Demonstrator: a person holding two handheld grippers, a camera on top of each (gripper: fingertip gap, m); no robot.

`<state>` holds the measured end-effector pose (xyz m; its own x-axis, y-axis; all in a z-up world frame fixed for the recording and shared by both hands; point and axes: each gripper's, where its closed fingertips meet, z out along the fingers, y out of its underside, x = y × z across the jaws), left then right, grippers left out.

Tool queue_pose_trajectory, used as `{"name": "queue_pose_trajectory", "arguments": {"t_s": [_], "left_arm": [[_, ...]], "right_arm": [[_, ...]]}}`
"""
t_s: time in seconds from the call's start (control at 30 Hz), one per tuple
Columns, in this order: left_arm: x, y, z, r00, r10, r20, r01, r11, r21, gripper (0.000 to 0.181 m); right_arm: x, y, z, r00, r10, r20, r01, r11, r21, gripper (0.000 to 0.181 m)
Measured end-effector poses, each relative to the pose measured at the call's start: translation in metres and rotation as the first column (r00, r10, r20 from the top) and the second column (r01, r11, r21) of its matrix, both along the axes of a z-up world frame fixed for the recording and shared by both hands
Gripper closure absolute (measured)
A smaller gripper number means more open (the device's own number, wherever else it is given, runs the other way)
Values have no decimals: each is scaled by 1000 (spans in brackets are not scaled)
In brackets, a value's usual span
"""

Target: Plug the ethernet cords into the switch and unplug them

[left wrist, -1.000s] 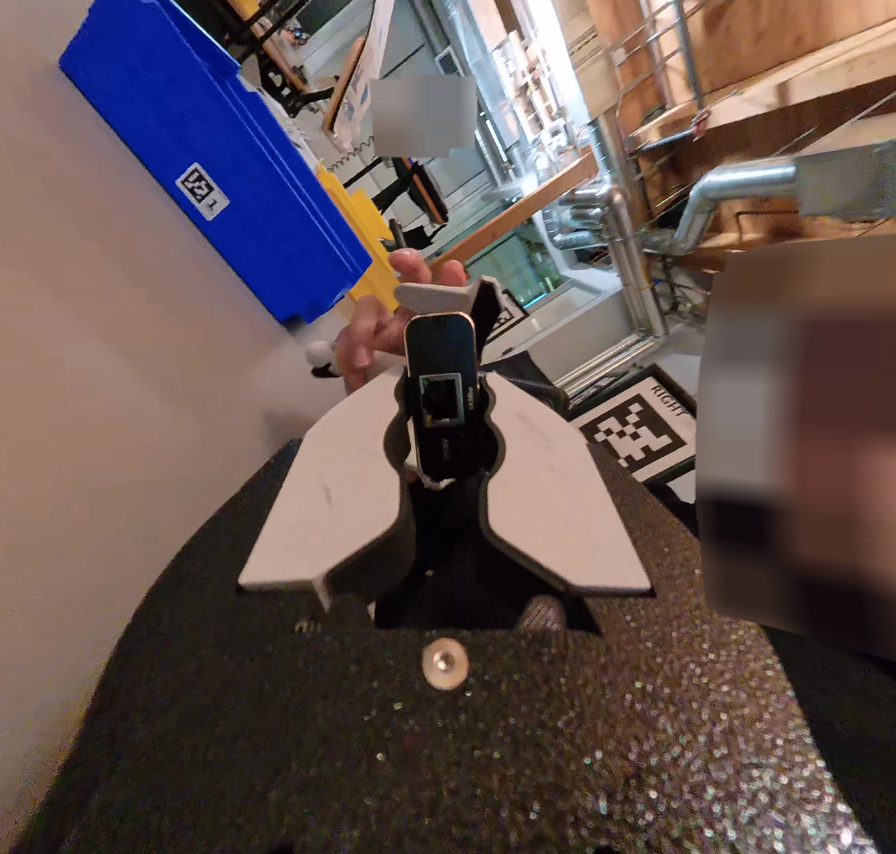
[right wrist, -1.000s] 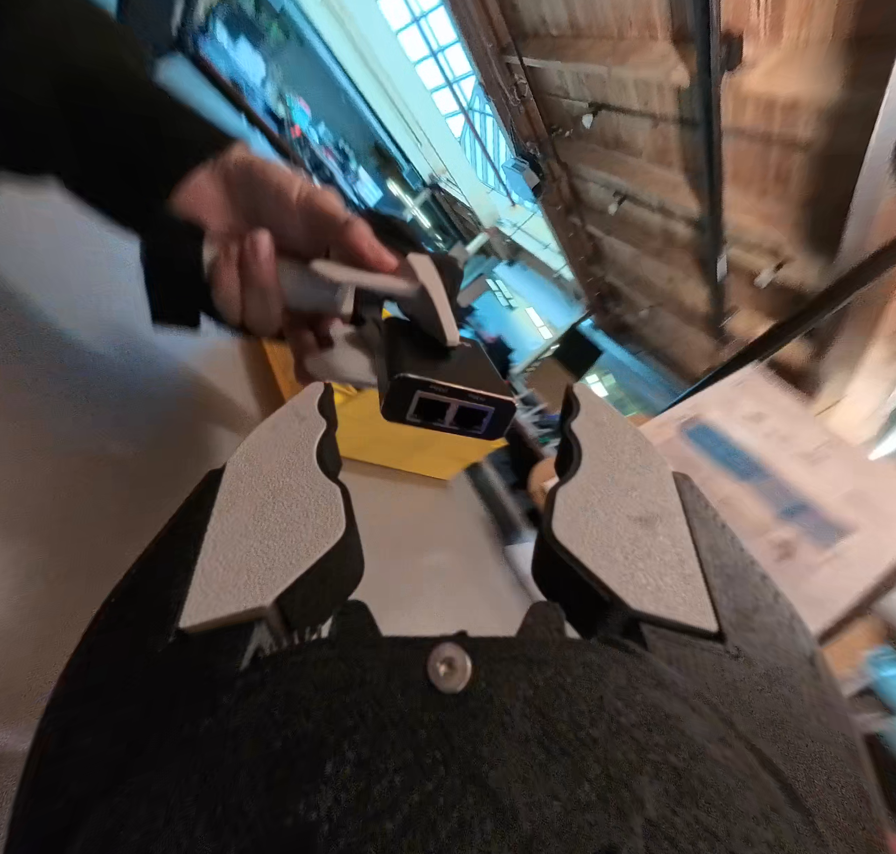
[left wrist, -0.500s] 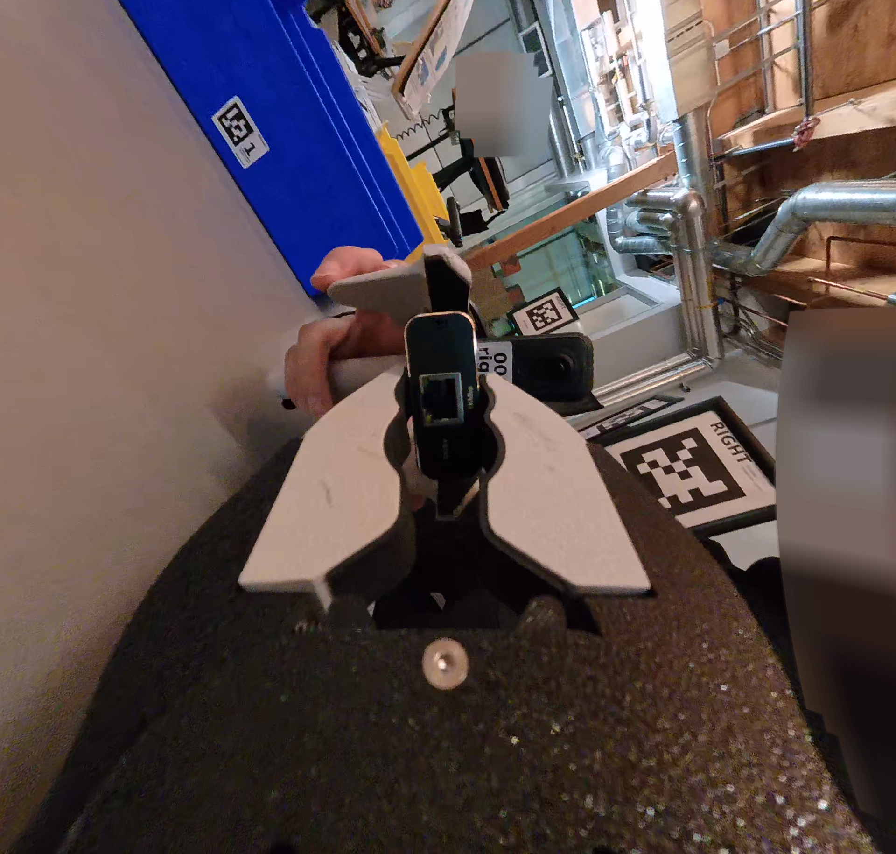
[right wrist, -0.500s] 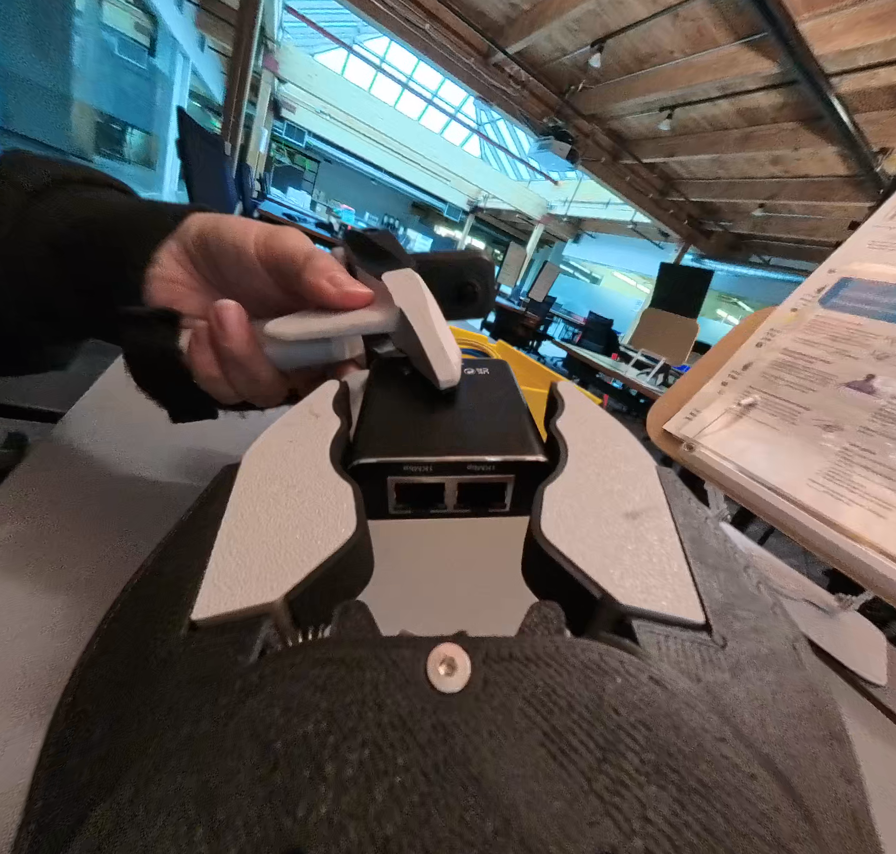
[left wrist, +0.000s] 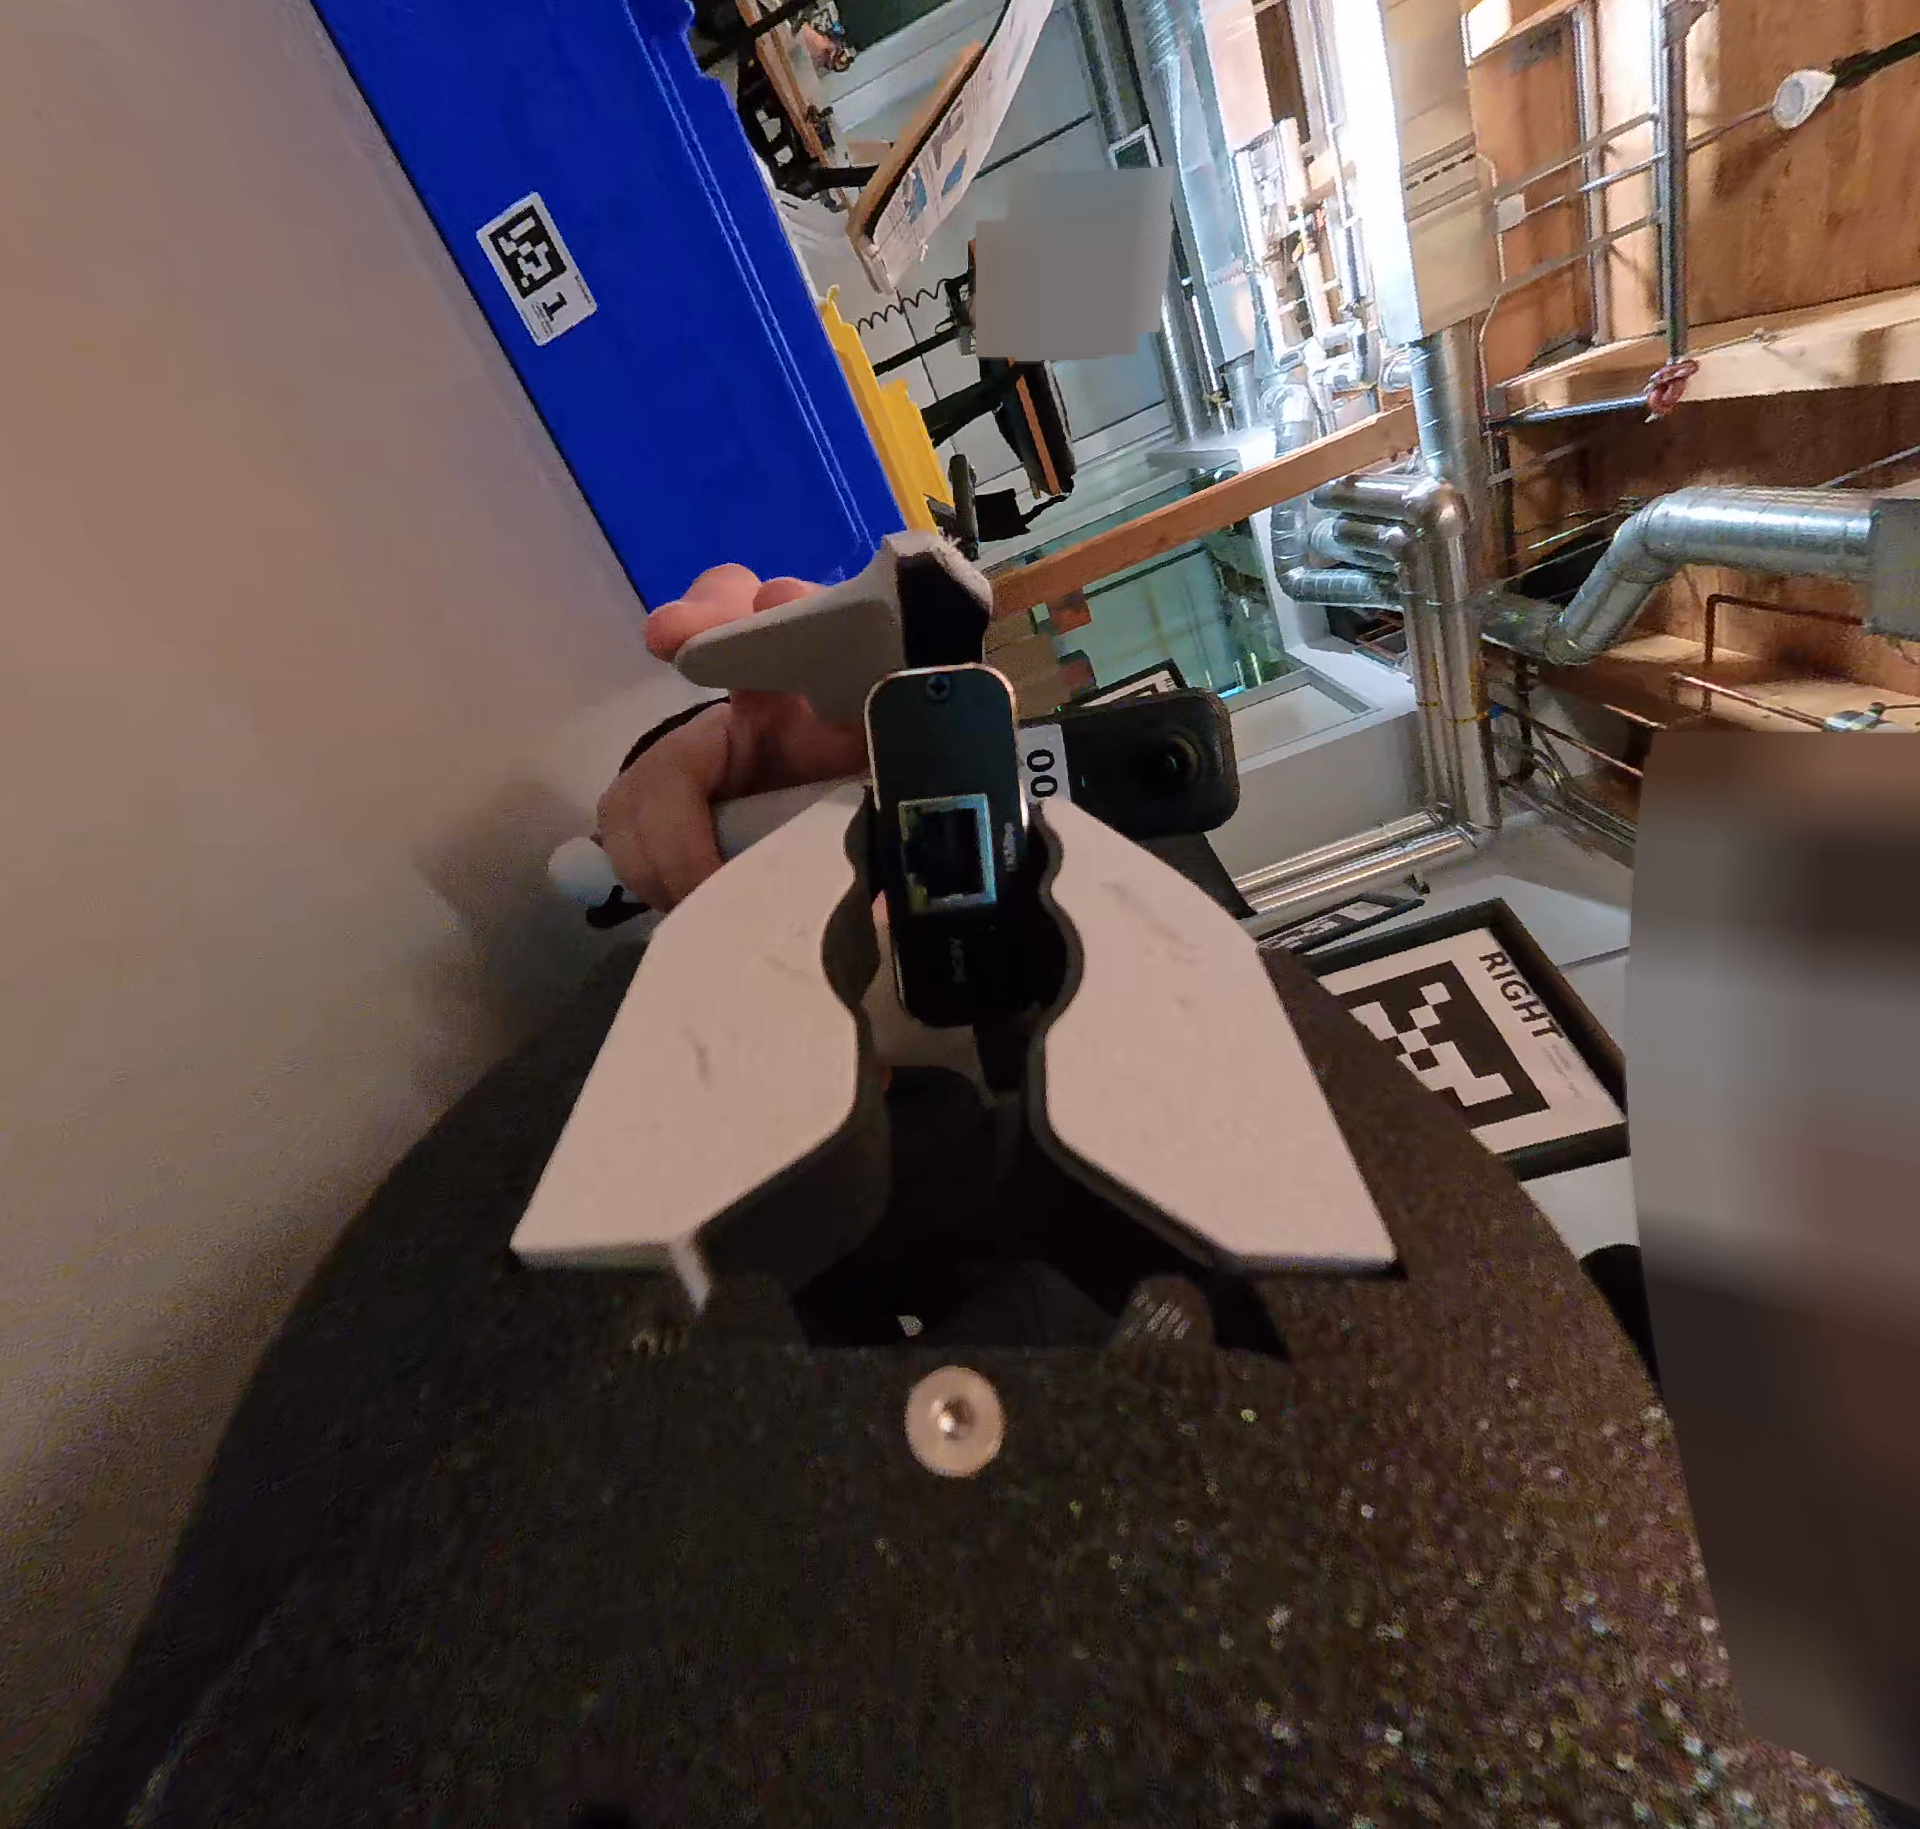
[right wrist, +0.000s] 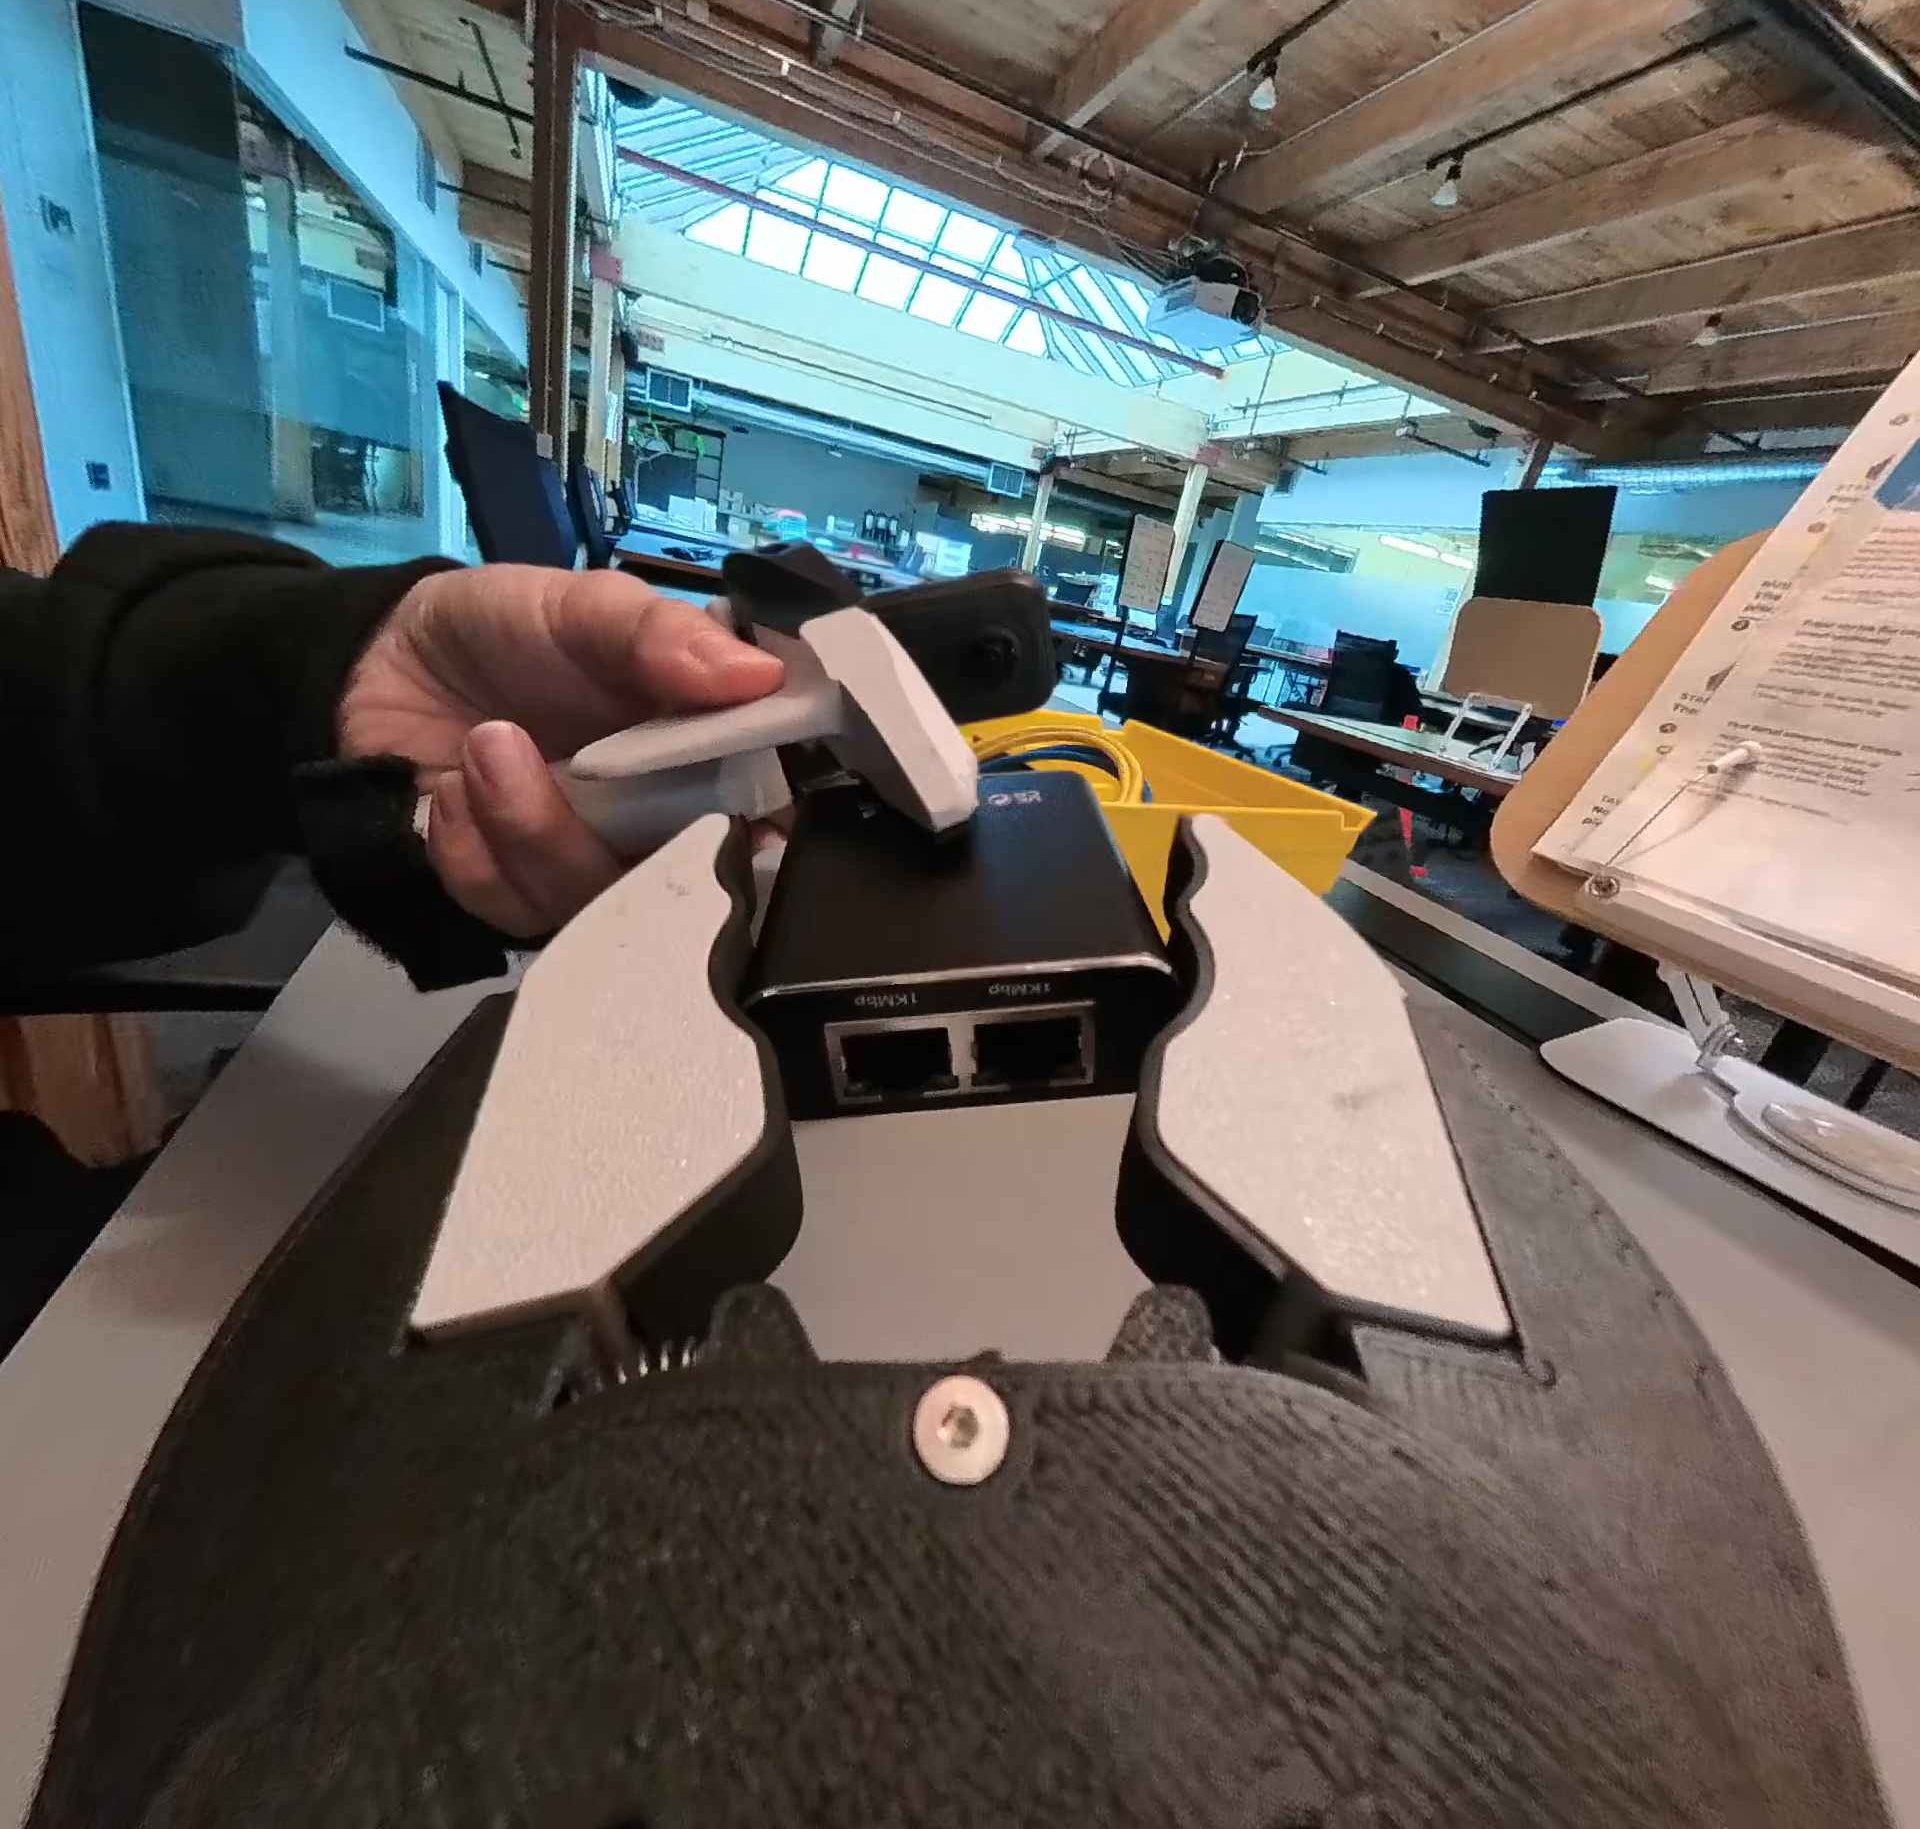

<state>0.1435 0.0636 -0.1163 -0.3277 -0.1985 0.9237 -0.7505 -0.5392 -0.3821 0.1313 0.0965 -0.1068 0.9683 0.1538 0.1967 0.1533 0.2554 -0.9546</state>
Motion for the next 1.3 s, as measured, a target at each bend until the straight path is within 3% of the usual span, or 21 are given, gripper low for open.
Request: {"name": "queue_pose_trajectory", "arguments": {"t_s": [0.33,0.63,0.83,0.93,1.0,1.03,1.1,1.2,1.3], "left_arm": [[-2,-3,5,1000,1,0,-1,999,42,157],[2,-1,5,999,51,16,-52,996,70,155],[-4,7,6,990,84,113,-104,978,180,147],[-13,27,17,967,118,225,-185,934,306,141],[-19,56,27,938,147,313,-280,854,439,141],[-20,77,28,924,168,343,-336,783,524,141],[-21,135,25,897,204,391,-436,545,716,142],[-20,219,13,895,94,437,-445,102,890,142],[-12,259,-9,933,-123,337,-355,-178,918,144]], "right_arm": [[-1,-3,0,1000,8,6,-8,1000,17,106],[2,0,-7,1000,-1,-14,0,996,-90,106],[7,-5,-7,997,37,-75,-43,996,-84,106],[22,-15,-3,992,22,-122,-29,998,-55,106],[31,-21,-4,990,8,-139,-16,998,-52,106],[37,-23,-3,989,-17,-148,10,999,-45,106],[42,-27,-1,985,-28,-172,24,999,-24,106],[41,-27,0,984,-30,-178,29,1000,-8,106],[39,-23,-4,986,-28,-165,23,999,-33,106]]}}
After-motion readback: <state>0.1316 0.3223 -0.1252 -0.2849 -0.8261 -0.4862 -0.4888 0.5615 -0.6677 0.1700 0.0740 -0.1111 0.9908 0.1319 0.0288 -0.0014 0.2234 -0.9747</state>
